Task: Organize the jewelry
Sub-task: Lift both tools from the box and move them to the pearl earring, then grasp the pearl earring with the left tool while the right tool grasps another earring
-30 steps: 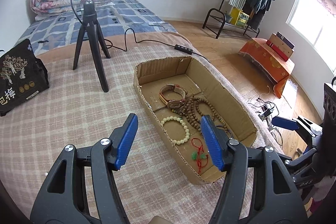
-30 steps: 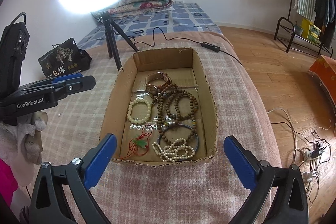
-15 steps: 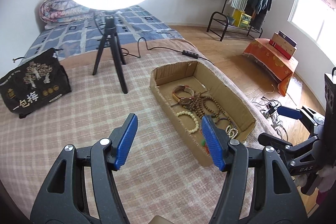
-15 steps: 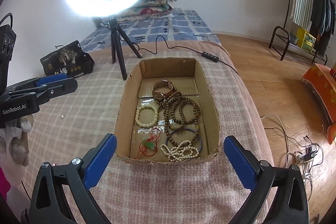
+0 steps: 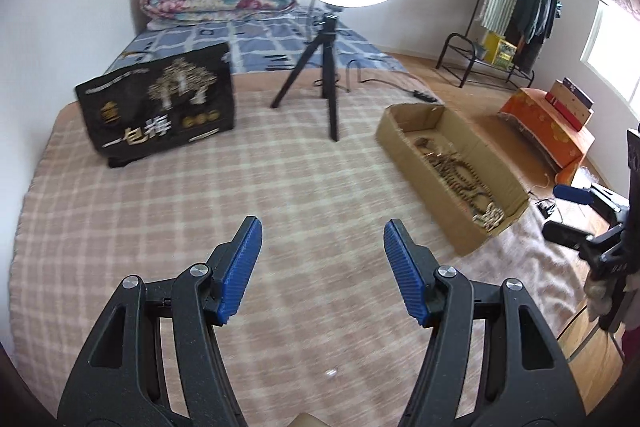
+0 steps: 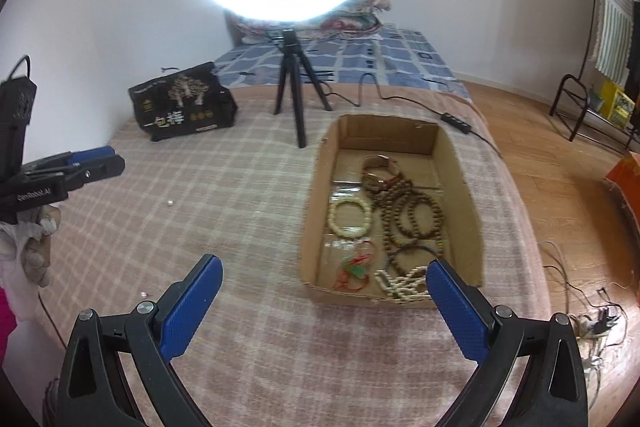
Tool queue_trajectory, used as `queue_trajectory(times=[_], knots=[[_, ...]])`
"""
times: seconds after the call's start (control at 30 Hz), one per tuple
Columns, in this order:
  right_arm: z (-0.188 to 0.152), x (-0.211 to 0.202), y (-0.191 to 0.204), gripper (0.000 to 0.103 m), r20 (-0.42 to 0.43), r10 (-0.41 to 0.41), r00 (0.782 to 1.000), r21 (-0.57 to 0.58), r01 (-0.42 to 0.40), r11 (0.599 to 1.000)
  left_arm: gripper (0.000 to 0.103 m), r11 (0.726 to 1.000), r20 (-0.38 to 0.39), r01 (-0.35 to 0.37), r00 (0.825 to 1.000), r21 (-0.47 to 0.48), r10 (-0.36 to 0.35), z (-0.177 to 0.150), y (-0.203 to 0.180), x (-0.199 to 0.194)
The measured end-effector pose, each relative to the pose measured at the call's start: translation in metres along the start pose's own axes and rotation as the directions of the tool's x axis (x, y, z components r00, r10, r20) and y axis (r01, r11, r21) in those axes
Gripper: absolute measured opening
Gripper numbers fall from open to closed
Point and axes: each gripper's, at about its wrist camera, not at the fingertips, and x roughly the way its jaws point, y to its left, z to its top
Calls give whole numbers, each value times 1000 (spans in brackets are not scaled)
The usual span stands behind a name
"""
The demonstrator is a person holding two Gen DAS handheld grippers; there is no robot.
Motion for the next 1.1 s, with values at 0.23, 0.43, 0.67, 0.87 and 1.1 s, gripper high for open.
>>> queue_trajectory(times=[0.23,0.43,0.67,0.87,1.1], knots=[[-11,13,38,96,-3,133,991,-53,-133,990,65,999,-17,-41,999,-28,41,-21,46,-2],[-27,31,76,81,-39,233,972,-115,-236,965,47,999,-51,-20,999,-46,18,-31,73,16],[-46,62,120,63,-133,344,930,-196,-364,910,35,1000,-124,7,992,23,-4,-39,72,54],[-57,87,147,46,-205,379,902,-243,-422,873,30,997,-157,37,987,68,-25,-35,65,86],[-64,107,167,45,-247,392,886,-279,-452,847,30,996,-159,39,987,86,-25,-26,59,111]])
